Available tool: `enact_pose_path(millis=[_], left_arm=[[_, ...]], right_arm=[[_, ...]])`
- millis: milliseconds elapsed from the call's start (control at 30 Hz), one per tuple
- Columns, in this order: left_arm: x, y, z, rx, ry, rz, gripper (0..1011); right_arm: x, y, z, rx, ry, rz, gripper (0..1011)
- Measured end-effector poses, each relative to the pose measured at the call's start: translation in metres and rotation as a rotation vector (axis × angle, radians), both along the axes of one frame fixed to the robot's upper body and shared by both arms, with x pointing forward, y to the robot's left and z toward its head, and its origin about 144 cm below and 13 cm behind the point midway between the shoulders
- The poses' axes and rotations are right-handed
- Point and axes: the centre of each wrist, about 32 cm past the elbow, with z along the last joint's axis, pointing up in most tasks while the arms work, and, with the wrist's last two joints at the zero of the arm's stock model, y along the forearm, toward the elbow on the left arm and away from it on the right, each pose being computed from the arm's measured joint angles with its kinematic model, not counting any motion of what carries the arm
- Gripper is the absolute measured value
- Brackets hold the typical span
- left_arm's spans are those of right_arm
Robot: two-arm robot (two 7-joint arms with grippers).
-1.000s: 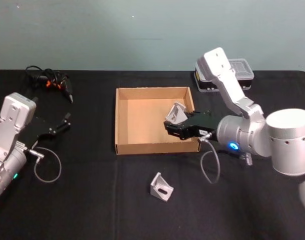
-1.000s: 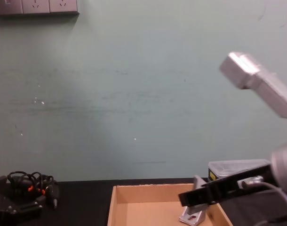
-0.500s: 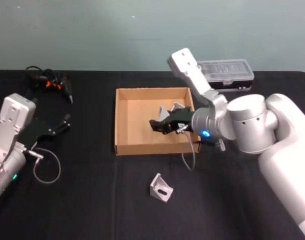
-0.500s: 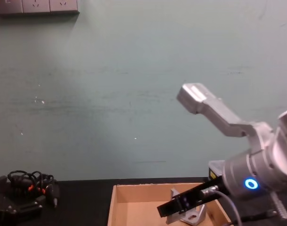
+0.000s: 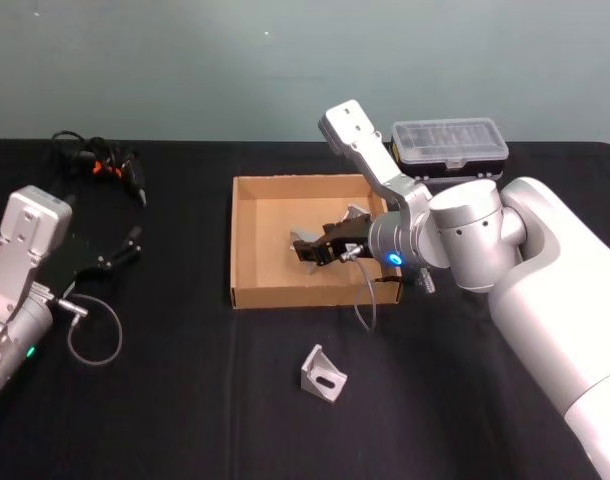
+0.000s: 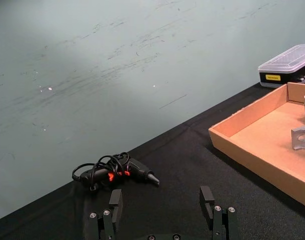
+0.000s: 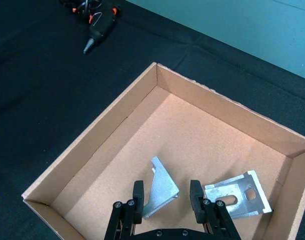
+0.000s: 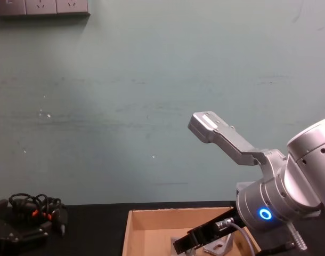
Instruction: Use one hand to pick up the angle iron from the table and place it into the box.
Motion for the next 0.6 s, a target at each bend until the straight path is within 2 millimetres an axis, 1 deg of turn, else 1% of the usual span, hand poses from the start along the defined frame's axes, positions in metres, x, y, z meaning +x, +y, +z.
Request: enact_pose_path(millis=[600], left_arm=[[0.0000, 0.0000, 0.0000, 0.000, 0.000, 0.000, 1011]], right_arm=[[-0.0016, -0.0029, 0.0013, -0.004, -0.009, -0.004, 582]])
